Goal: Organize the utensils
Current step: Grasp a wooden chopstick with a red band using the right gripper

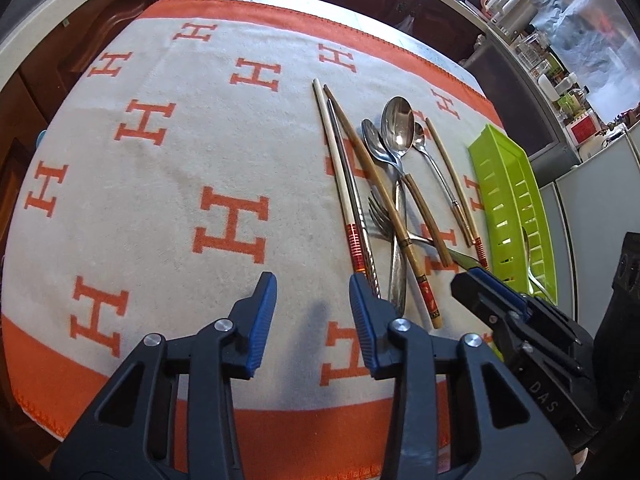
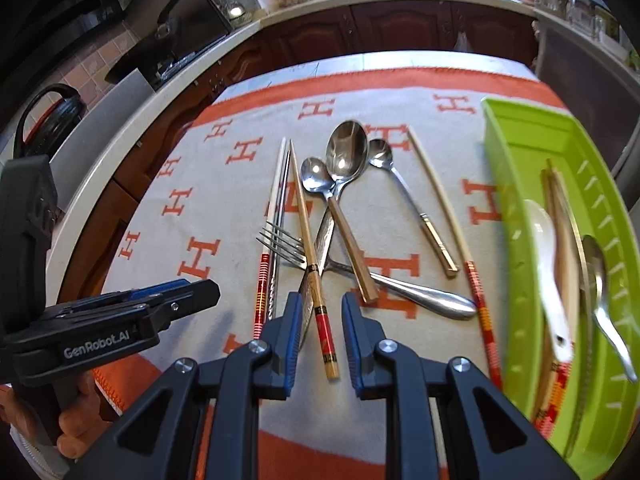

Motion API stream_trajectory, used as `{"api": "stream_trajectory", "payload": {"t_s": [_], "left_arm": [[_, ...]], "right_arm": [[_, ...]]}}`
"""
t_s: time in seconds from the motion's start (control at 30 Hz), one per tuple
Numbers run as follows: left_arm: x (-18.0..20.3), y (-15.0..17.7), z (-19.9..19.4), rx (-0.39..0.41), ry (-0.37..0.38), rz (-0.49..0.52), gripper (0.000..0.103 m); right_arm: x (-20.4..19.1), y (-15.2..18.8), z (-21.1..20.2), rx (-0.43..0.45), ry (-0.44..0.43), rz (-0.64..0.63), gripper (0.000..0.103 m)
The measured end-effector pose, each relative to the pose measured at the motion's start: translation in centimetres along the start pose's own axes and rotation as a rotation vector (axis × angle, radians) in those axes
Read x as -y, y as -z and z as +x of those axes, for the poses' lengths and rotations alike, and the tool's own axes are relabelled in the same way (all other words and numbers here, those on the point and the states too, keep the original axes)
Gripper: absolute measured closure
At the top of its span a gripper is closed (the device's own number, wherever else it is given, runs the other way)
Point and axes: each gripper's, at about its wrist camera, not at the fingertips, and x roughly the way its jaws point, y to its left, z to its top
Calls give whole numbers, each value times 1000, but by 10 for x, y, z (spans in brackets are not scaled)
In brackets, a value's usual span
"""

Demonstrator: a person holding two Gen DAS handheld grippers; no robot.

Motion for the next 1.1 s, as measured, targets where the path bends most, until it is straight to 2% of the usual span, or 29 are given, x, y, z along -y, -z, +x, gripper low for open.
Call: {"api": "stream_trajectory", "payload": {"t_s": [0.3, 0.33, 0.4, 0.67, 0.93, 1.1], "left_arm": [[-1, -10, 13, -4, -3, 2, 69], [0, -11, 15, -6, 0, 3, 69], [1, -13, 17, -6, -1, 7, 69], [15, -21, 28, -7, -10, 30, 69], [26, -23, 38, 2, -70, 51, 69], [39, -20, 41, 21, -143, 96, 69]], "right_arm": [[-3, -5, 30, -51, -23, -45, 83], [-3, -5, 31, -45, -22, -56, 84], [-7, -4, 32, -40, -16, -91, 96], [-5, -1, 27, -10, -48, -100, 96], [3, -5, 10, 40, -76, -81, 96], [4, -4, 5, 53, -81, -79, 96]]}}
